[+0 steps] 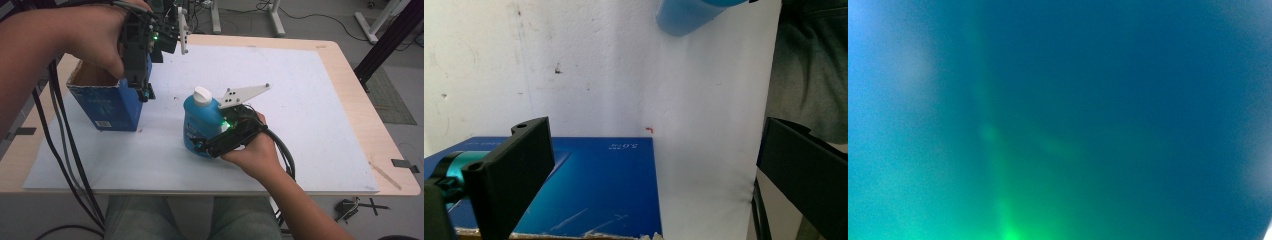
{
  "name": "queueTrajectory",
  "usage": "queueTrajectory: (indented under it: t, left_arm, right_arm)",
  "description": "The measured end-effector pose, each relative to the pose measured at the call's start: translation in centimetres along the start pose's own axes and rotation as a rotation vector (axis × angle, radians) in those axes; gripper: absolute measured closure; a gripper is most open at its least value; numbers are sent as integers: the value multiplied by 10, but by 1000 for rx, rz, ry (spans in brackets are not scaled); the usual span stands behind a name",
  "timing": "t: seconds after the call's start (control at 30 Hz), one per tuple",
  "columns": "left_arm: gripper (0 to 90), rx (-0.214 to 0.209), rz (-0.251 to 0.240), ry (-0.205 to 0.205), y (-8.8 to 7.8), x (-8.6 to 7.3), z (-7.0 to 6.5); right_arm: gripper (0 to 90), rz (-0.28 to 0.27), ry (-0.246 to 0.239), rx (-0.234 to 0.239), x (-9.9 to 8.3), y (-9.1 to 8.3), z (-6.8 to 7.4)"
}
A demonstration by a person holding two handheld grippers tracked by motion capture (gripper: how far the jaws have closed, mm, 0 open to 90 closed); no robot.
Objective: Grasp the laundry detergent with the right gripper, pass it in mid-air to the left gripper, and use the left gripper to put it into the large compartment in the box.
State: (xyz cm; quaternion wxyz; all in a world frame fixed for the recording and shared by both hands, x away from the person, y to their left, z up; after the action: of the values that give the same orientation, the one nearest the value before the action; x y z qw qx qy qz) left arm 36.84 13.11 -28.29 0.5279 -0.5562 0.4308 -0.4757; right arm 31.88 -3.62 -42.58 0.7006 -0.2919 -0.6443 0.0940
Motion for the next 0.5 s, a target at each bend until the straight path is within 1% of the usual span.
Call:
queueTrajectory:
  t: [0.03,0.07,0.1,0.33,0.4,0.5]
  left_arm:
    - [18,2,-1,0,0,0,0]
    - [18,2,-5,-2,0,0,0]
    - [18,1,-4,0,0,0,0]
    - [18,0,-6,0,2,-2,0]
    - [18,-2,-9,-4,3,-2,0]
    - [18,-2,-6,-7,3,-3,1]
  right_arm:
    - [110,-3,0,-2,0,0,0]
    - [156,-14,-2,5,0,0,1]
    - [156,-26,-3,5,0,0,1]
    - [165,-29,1,-18,-1,3,1]
    - [190,-31,4,-26,-2,3,1]
    - [192,-35,7,-32,-2,3,1]
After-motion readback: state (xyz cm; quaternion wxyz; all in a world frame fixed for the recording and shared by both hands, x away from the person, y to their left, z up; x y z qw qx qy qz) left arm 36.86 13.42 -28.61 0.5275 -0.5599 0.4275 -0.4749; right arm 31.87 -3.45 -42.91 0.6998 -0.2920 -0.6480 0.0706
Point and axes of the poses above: each handheld gripper's, and its own axes: y roughly forward along the jaws, x roughly out of its top, z roughly to its left, the point moved 4 cm from there along y, roughly forward along the jaws, and after that the axes turned 9 degrees about -y, right-handed, at the moved point
